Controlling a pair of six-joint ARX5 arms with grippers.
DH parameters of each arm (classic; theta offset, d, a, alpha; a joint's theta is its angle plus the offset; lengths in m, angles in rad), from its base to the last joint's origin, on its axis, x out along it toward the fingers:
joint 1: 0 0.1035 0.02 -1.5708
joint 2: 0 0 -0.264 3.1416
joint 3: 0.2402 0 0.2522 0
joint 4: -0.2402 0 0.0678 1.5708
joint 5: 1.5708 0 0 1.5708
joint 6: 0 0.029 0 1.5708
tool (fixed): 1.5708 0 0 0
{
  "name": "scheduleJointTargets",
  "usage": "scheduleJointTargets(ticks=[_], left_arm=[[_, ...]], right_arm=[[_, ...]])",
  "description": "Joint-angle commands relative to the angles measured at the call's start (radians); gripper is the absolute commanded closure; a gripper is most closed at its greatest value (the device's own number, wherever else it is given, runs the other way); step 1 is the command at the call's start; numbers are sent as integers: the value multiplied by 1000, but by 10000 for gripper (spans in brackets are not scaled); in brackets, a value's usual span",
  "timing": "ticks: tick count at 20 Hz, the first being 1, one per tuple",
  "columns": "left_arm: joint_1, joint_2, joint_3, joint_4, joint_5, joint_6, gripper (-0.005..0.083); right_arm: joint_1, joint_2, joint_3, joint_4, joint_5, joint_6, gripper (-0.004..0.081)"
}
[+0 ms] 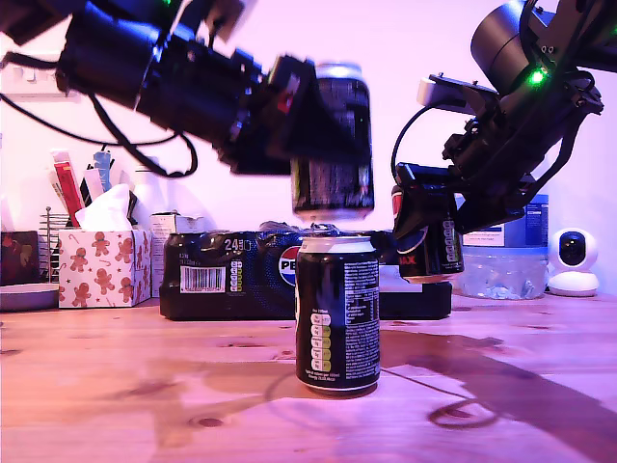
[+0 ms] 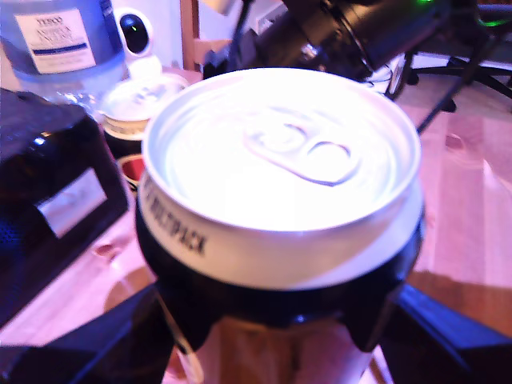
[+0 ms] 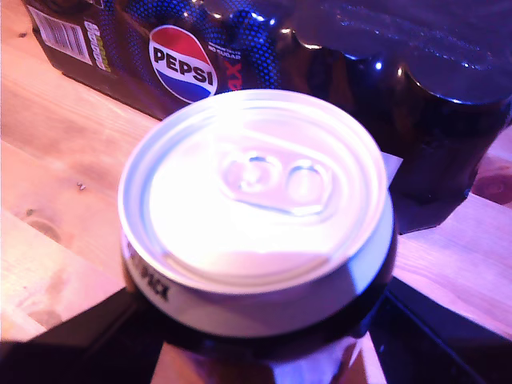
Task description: Stack up the Pepsi cans on top of each other
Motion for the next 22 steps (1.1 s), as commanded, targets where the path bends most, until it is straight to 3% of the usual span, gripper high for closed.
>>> scheduleJointTargets(ticks=[1,14,22], left_arm=[[-11,7,34,26,5,2,364],[-10,11,32,-13,-32,46,361],[-10,101,32,43,-24,37,361]], right_arm=[[-10,-33,1,34,-2,-6,350],[-14,-43,1,50,-4,-5,350],[-14,-168,1,24,-11,-6,350]])
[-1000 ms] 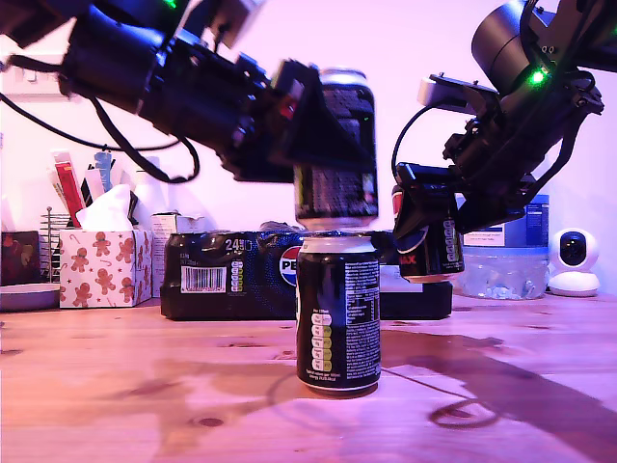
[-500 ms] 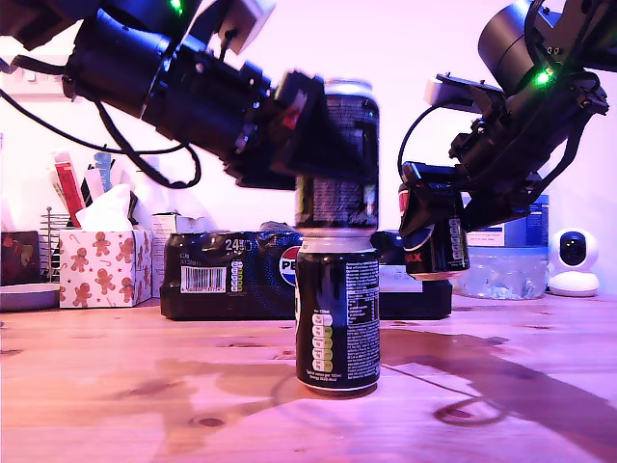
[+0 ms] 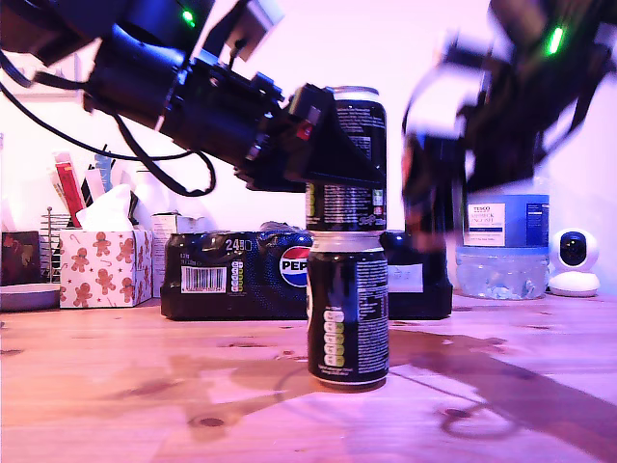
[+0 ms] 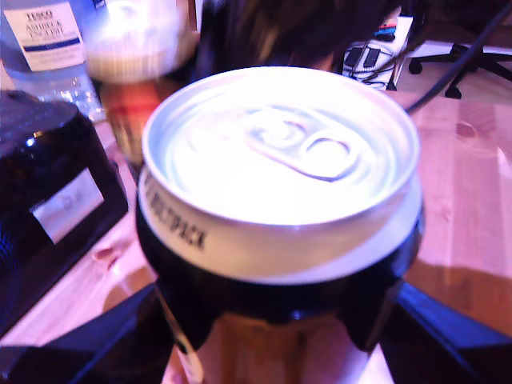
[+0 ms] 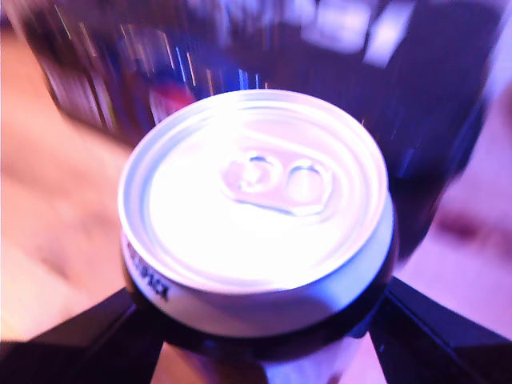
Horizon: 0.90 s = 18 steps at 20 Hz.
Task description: Stack up the Pepsi cans on top of each other
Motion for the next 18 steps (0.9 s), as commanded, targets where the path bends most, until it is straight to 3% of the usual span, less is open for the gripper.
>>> scheduleJointTargets(ticks=[1,7,18], left_arm=[[-2,29,-2,13,3,-8,361],[14,29,-2,18,71,-54,361],[14,27,39,-89,70,-33,361]], right_arm=[[-1,-56,5,21,-7,-6,350],[0,-158,5,-16,-32,-5,350],[46,-301,5,-47,-133,50,350]])
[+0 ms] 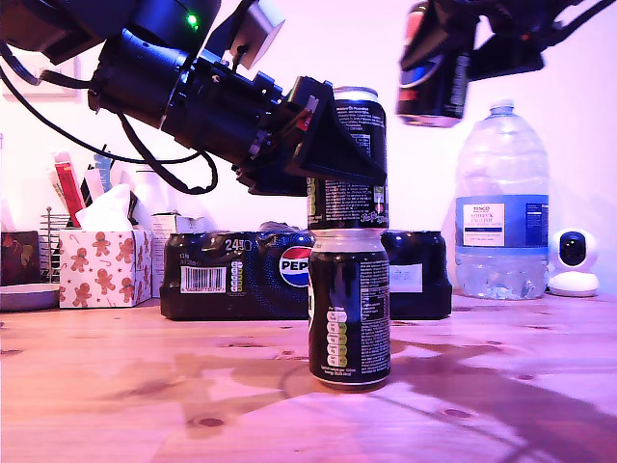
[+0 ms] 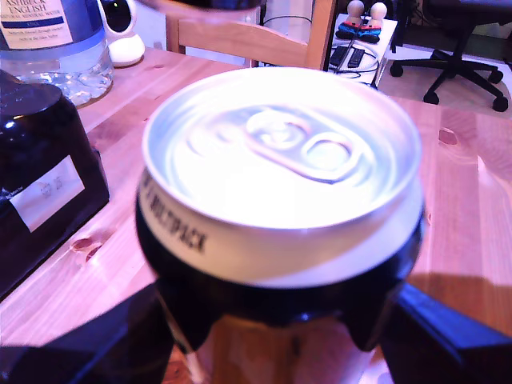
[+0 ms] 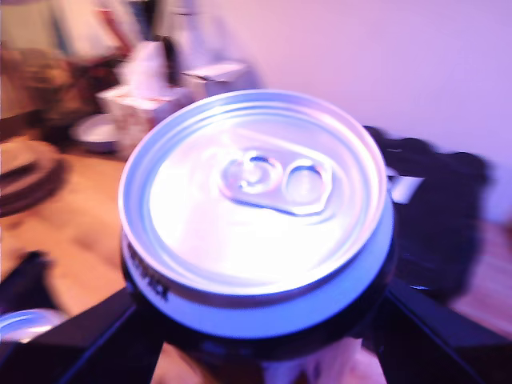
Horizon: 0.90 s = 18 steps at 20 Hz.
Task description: Stack up the Pepsi cans on top of each other
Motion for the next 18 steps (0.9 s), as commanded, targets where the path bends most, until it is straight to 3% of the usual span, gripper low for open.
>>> scheduleJointTargets(ticks=[1,4,11,18], left_arm=[[-3,16,-5,-7,8,8,361],[-3,16,-5,-16,1,8,361],[-3,16,-5,-29,-11,16,361],[-3,16,-5,-30,-11,16,361]], right_arm=[[21,-42,5,25,-16,19,350],[43,-60,12,6,-18,23,350],[63,-63,179,-225,-19,22,366],[111,-63,222,-251,-71,43,367]])
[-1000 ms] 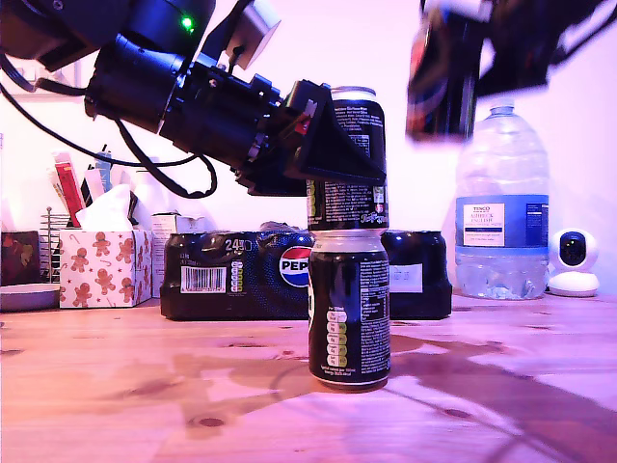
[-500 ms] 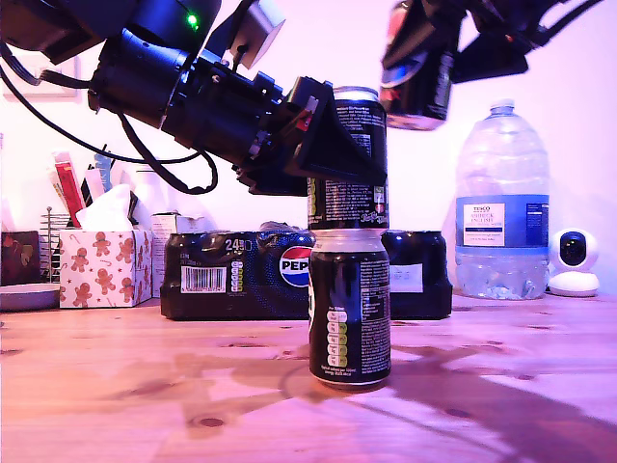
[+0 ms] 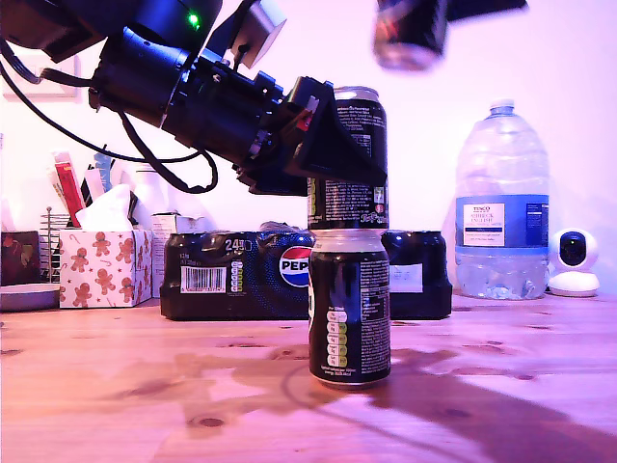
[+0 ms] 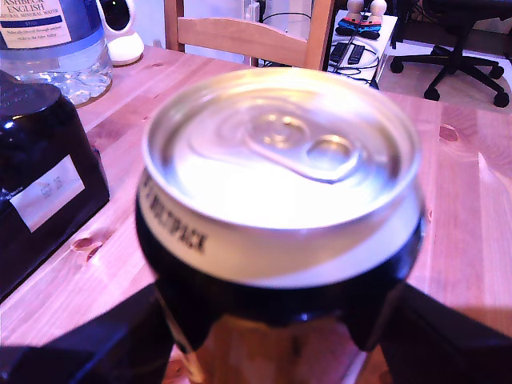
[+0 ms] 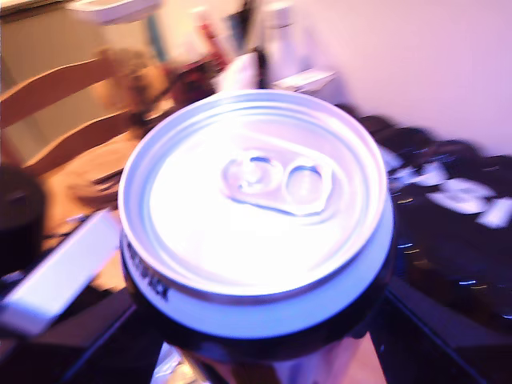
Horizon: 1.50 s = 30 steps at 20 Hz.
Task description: Stack up the Pepsi cans on top of each other
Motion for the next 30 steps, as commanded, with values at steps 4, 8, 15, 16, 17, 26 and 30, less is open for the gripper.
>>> scheduleJointTargets(ticks=[4,8,15,16,17,26,30], left_arm=[[-3,16,-11,-13,-5,5,361],[-3,16,-11,-13,-5,5,361],[-3,16,-11,-14,-5,4,361],[-3,16,-11,-14,-5,4,361],[-3,16,-11,-14,-5,4,361],[-3,16,-11,-13,-5,5,361],[-3,16,-11,-13,-5,5,361]], right_arm=[[50,-24,24,34,-27,10,367],[83,-23,24,26,-26,9,367],[103,24,24,27,-24,9,367],[105,29,24,28,-24,8,367],[105,32,24,26,-23,7,368],[109,40,24,-12,-21,-19,389],[122,40,24,-12,-13,-25,390]])
